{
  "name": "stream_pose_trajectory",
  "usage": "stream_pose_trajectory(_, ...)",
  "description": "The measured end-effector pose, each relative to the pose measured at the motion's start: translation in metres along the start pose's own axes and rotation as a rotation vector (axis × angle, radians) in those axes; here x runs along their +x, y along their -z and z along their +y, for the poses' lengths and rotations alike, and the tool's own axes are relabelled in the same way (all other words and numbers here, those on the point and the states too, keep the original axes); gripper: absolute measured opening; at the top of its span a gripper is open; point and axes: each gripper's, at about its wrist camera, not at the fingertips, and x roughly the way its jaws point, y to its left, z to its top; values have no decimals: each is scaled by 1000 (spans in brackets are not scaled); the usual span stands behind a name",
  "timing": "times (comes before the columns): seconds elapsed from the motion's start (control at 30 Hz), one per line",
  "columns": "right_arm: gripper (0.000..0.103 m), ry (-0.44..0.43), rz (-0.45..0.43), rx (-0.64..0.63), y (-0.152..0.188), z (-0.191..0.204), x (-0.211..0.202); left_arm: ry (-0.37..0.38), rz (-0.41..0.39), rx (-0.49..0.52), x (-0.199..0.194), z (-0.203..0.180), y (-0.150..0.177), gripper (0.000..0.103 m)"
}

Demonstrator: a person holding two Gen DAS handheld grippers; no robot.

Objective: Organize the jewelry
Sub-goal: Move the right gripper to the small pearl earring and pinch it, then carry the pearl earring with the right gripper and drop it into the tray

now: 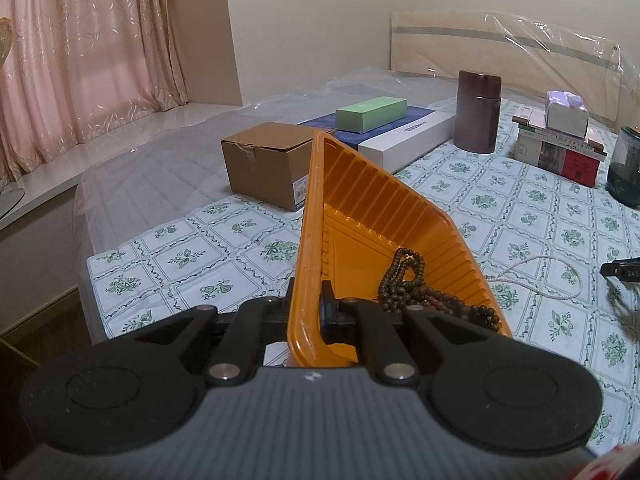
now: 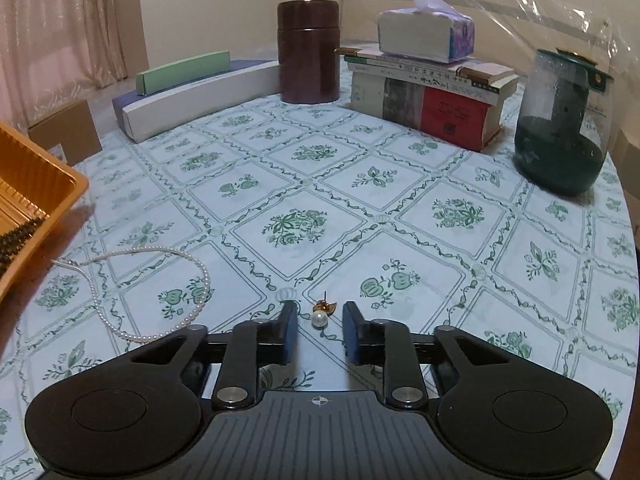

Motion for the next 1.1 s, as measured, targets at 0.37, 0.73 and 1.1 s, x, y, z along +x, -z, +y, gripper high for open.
stream_pose_trajectory(0.37, 8, 24, -3, -56, 3, 10, -1, 0, 0, 1, 0, 0, 0, 7)
stream_pose_trajectory(0.73, 8, -102, -31, -57, -3, 48, -36, 0, 0, 2, 0, 0, 0, 7)
stream_pose_trajectory(1.1, 8, -322, -94, -172, -28, 128, -64, 1, 0, 0, -1, -1, 0, 7)
